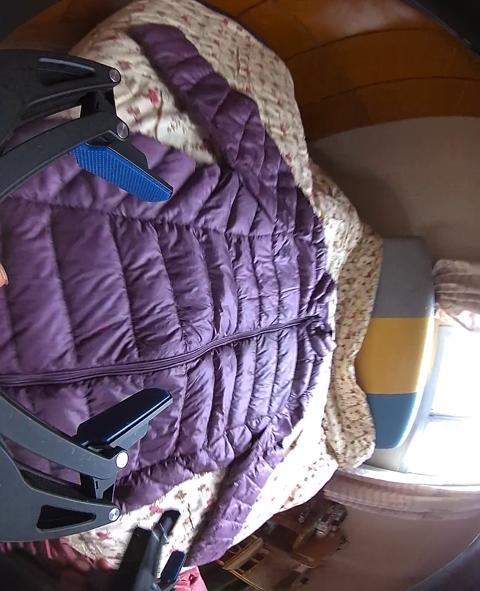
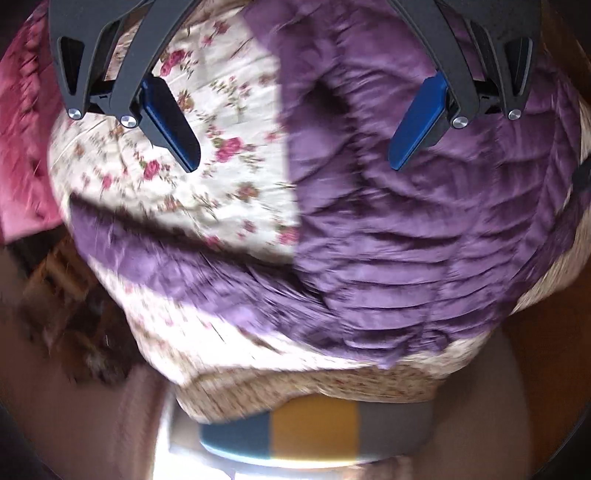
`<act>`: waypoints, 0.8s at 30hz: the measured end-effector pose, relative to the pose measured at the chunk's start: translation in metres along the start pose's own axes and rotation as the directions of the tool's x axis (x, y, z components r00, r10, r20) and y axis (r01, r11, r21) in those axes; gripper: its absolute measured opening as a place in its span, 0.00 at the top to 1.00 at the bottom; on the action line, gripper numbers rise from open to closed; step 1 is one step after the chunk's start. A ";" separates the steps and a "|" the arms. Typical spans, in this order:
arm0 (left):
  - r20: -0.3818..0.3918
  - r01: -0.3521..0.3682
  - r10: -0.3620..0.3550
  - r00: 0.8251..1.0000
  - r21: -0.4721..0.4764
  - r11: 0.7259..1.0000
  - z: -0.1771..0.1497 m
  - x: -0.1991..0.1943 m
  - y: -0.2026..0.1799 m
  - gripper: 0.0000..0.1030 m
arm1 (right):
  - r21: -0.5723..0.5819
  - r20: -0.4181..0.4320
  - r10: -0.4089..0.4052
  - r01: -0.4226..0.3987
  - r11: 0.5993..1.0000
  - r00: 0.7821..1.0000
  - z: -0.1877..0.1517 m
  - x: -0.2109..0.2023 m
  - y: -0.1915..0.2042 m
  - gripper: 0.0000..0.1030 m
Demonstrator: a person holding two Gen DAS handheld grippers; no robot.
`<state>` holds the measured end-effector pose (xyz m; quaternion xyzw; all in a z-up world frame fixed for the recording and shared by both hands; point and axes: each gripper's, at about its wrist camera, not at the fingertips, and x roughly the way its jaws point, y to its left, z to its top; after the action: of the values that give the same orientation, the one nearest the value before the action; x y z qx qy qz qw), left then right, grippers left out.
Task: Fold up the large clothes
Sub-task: 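Grasp the jacket sleeve cuff with the right gripper and lift it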
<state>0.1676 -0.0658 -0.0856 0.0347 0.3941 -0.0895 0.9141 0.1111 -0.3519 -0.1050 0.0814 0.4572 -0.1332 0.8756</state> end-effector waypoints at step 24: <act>-0.125 0.024 -0.027 0.992 -0.026 0.999 0.085 0.183 -0.001 0.03 | 0.550 -0.272 -0.229 0.347 0.760 0.935 0.066 0.117 -0.358 0.33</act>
<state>0.3518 -0.1034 -0.1601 0.0242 0.4522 -0.0941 0.8866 0.1163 -0.7284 -0.1711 0.2895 0.4806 -0.3935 0.7283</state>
